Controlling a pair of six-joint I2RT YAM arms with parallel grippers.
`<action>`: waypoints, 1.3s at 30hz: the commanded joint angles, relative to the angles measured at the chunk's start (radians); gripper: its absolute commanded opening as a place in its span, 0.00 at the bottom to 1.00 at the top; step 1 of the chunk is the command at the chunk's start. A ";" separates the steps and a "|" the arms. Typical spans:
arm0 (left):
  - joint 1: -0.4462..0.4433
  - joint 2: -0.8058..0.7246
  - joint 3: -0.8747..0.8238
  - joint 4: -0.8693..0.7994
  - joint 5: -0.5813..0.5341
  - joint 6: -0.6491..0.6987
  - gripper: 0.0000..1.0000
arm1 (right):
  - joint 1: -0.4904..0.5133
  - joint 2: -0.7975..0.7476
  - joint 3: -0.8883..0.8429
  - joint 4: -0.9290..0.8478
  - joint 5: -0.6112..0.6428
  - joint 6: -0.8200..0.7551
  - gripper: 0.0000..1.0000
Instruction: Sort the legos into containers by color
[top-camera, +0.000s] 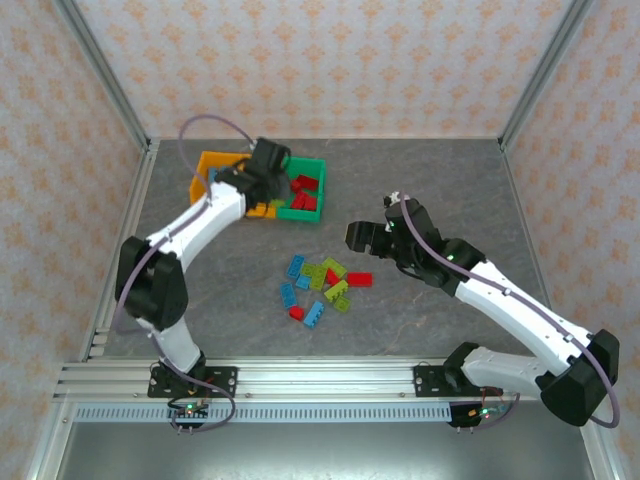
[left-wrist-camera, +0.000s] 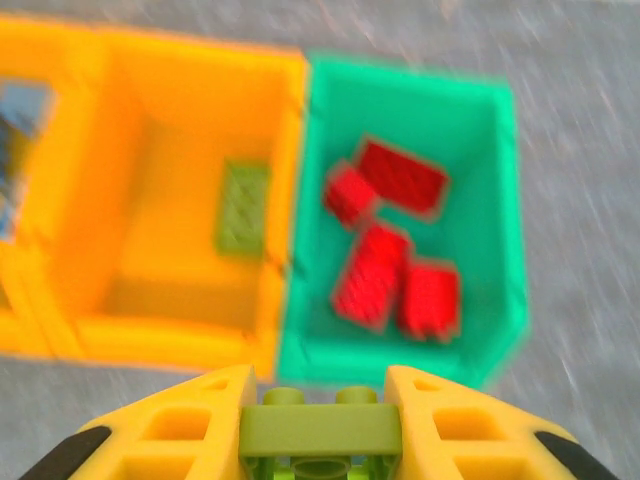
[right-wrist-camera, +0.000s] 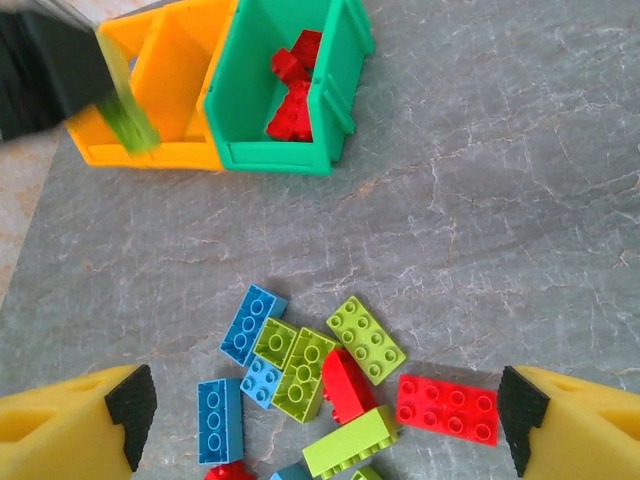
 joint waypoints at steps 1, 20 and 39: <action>0.098 0.170 0.165 -0.051 0.028 0.071 0.28 | 0.004 -0.029 0.001 -0.014 0.003 0.018 0.90; 0.137 0.000 0.097 -0.019 0.339 0.007 0.48 | 0.004 0.023 -0.056 -0.129 0.110 0.105 0.91; -0.209 -0.677 -0.401 -0.289 0.282 0.336 0.62 | 0.062 0.492 0.000 -0.107 -0.002 0.273 0.92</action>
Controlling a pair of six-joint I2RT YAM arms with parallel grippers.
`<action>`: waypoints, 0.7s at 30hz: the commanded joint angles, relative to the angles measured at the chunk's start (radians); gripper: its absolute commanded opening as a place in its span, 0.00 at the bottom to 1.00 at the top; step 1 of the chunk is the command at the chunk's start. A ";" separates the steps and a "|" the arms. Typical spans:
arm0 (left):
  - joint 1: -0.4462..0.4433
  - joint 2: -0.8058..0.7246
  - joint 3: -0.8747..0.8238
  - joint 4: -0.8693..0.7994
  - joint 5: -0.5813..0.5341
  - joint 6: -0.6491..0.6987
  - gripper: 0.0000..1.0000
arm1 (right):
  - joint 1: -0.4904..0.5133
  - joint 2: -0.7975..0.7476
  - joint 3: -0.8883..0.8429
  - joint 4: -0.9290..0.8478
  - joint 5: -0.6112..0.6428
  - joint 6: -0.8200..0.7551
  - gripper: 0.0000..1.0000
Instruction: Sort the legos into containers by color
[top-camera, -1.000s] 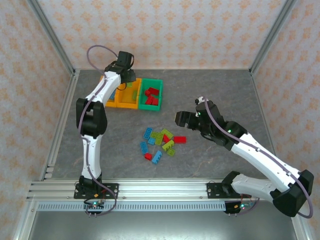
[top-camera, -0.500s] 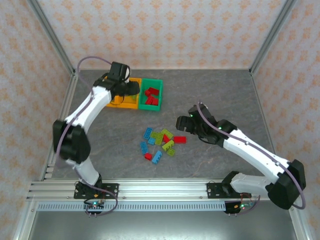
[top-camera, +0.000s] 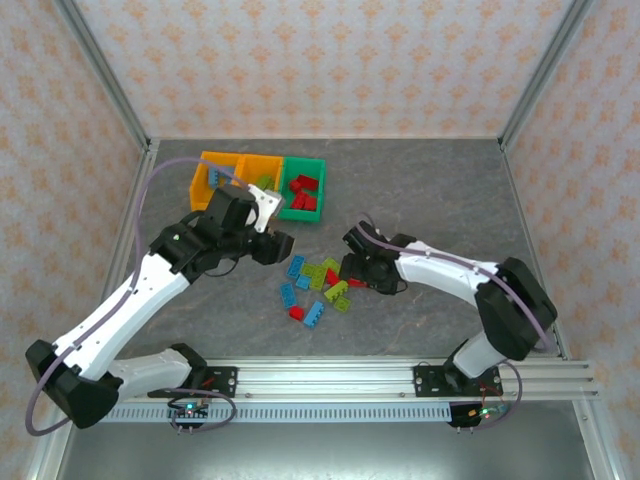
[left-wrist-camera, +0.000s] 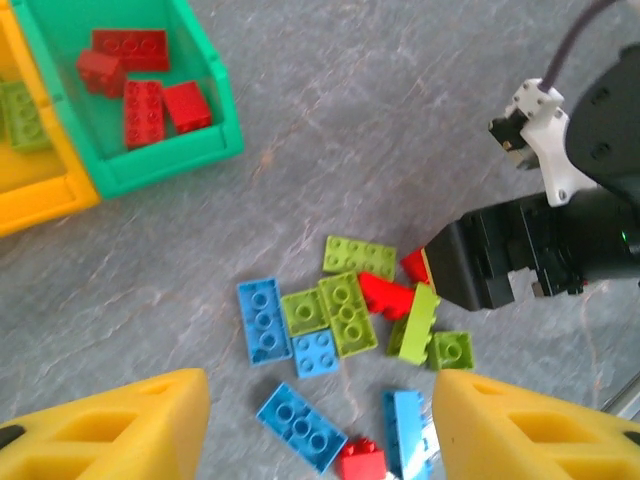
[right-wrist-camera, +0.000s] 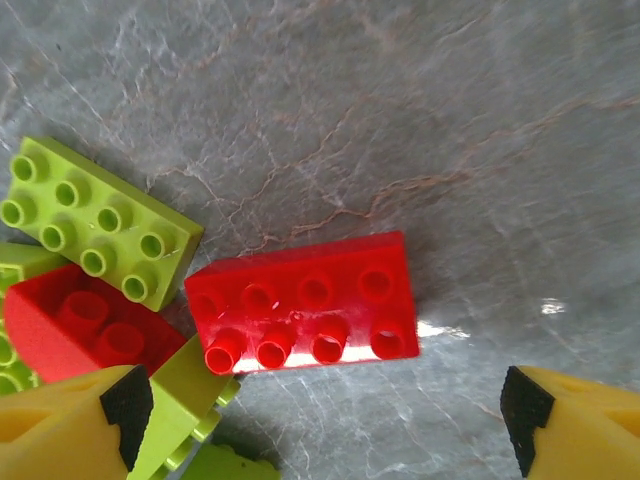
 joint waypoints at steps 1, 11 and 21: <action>0.000 -0.007 -0.017 -0.069 -0.023 0.079 0.62 | 0.022 0.048 0.051 -0.017 0.037 -0.022 0.91; 0.001 -0.020 -0.029 -0.083 -0.076 0.107 0.64 | 0.023 0.152 0.047 -0.013 0.082 -0.031 0.80; 0.001 -0.040 -0.048 -0.082 -0.111 0.107 0.66 | 0.023 0.146 0.046 -0.017 0.099 -0.028 0.57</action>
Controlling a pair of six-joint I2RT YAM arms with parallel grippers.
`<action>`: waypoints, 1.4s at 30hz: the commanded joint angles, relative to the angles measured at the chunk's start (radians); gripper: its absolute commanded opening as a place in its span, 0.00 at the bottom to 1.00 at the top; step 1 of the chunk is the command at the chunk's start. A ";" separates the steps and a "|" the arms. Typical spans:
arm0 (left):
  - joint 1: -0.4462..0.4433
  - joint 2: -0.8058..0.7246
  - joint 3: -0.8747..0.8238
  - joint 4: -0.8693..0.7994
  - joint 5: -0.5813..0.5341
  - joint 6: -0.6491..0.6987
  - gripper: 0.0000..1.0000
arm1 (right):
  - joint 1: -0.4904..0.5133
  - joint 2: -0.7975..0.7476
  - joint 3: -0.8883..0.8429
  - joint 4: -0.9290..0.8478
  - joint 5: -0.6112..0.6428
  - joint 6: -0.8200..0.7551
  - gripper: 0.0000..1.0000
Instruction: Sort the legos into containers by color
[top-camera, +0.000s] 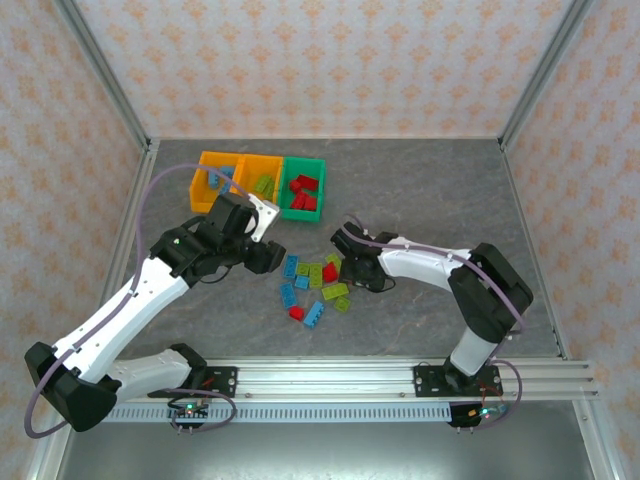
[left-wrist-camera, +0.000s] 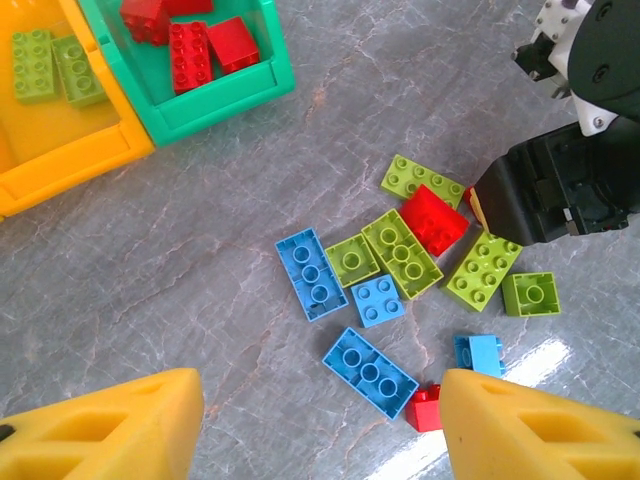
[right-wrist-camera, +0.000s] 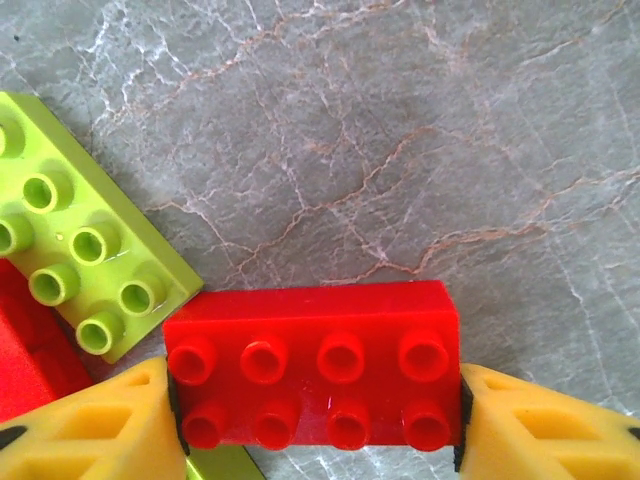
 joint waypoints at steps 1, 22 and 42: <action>0.001 -0.037 -0.019 -0.022 -0.028 0.027 0.67 | 0.003 -0.004 -0.014 -0.048 0.060 -0.005 0.57; 0.005 -0.223 -0.092 0.051 -0.174 0.036 1.00 | -0.059 0.151 0.523 0.188 0.085 -0.348 0.59; 0.021 -0.072 -0.065 0.005 -0.213 -0.187 1.00 | -0.098 0.310 0.994 -0.089 -0.016 -0.479 0.89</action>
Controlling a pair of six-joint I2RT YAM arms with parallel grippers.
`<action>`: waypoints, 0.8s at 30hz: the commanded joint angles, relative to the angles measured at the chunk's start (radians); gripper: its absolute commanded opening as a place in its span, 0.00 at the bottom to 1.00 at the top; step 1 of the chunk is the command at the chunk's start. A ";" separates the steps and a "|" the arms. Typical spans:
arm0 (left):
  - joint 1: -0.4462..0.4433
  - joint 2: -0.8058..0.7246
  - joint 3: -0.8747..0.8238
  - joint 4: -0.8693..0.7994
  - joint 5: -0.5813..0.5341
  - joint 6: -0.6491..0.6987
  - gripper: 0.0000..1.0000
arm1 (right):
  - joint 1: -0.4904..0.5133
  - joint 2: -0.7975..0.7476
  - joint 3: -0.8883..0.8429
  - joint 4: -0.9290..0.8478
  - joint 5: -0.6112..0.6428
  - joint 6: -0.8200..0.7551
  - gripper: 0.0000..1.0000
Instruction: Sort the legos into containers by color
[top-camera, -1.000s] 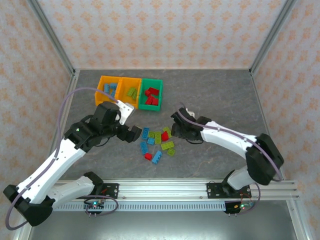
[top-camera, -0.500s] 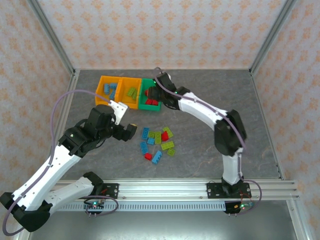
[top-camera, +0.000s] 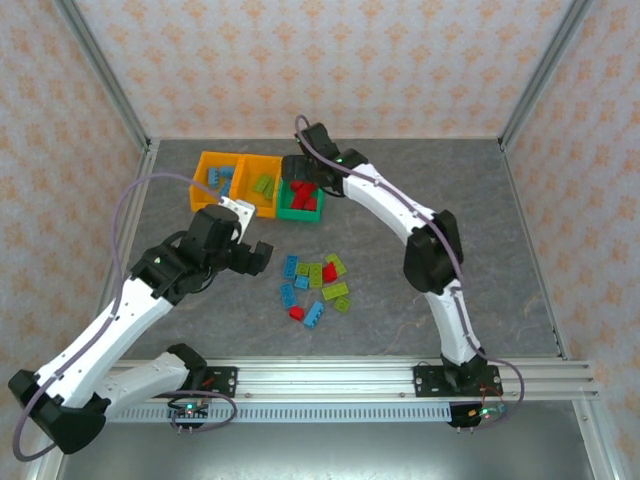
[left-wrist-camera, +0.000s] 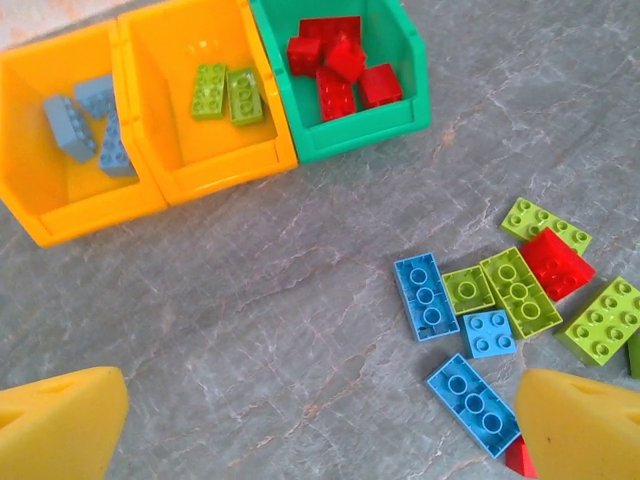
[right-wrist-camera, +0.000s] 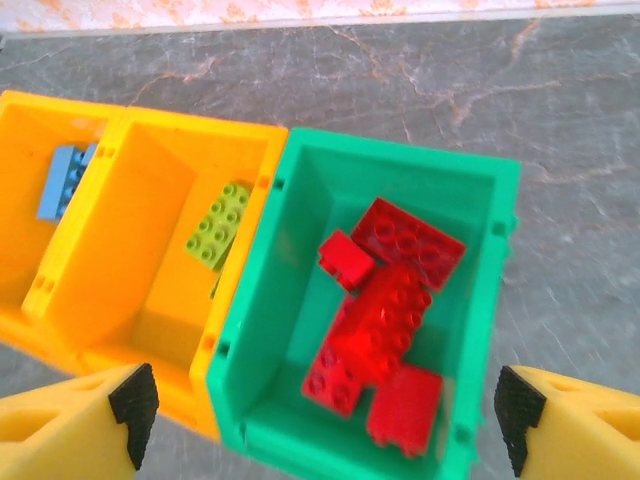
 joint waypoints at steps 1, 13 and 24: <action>0.007 0.079 0.023 -0.030 0.053 -0.160 1.00 | 0.004 -0.232 -0.144 -0.047 -0.067 -0.024 0.89; 0.007 0.507 0.027 0.149 0.223 -0.444 0.73 | 0.009 -0.936 -0.863 -0.086 -0.249 0.029 0.90; 0.009 0.809 0.155 0.229 0.150 -0.462 0.71 | 0.008 -1.000 -0.913 -0.122 -0.199 0.056 0.91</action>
